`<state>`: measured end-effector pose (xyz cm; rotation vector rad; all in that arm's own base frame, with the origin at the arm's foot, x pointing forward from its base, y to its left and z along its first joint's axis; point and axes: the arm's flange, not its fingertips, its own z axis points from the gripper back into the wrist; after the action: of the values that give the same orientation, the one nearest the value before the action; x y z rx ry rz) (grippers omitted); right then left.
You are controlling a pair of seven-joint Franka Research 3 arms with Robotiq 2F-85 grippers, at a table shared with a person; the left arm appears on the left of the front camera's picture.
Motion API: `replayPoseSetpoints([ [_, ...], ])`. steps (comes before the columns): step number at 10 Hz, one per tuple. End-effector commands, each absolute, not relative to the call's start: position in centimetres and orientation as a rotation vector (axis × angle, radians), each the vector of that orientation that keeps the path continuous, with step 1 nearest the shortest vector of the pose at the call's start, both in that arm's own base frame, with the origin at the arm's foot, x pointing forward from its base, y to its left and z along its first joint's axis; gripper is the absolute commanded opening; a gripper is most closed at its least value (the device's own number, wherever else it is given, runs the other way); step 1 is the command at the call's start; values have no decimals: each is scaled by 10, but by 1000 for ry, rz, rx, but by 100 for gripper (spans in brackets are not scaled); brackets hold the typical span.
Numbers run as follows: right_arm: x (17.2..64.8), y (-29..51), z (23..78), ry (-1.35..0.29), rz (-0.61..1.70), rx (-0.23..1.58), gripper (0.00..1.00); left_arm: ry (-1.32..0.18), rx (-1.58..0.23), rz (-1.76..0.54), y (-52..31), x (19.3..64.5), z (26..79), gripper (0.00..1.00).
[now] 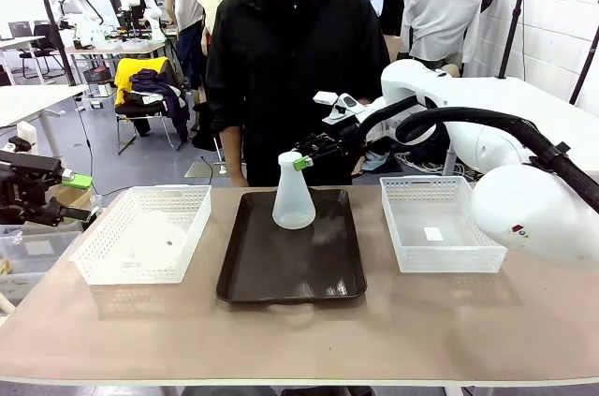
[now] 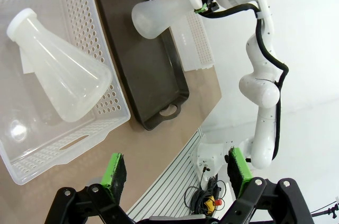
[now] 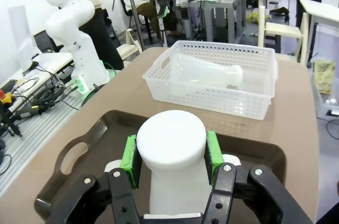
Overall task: Prepare the laboratory tools.
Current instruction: Place the picked Big flask upright in the Handle tray as instructed by the person.
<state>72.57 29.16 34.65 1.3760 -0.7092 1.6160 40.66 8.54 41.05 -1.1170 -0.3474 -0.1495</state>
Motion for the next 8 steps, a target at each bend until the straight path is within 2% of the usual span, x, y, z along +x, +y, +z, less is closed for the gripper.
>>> replayPoseSetpoints([
  [1, 695, 281, 346, -750, 1600, 1418, 18, -353, -1121, -150, 87, 406, 412, 100],
  [5, 698, 277, 345, -737, 1603, 1433, 94, -353, -1121, -150, 87, 406, 412, 100],
  [6, 699, 276, 343, -731, 1601, 1433, 100, -353, -1121, -150, 87, 406, 412, 100],
  [8, 699, 273, 338, -697, 1592, 1434, 100, -353, -1121, -150, 87, 406, 412, 100],
])
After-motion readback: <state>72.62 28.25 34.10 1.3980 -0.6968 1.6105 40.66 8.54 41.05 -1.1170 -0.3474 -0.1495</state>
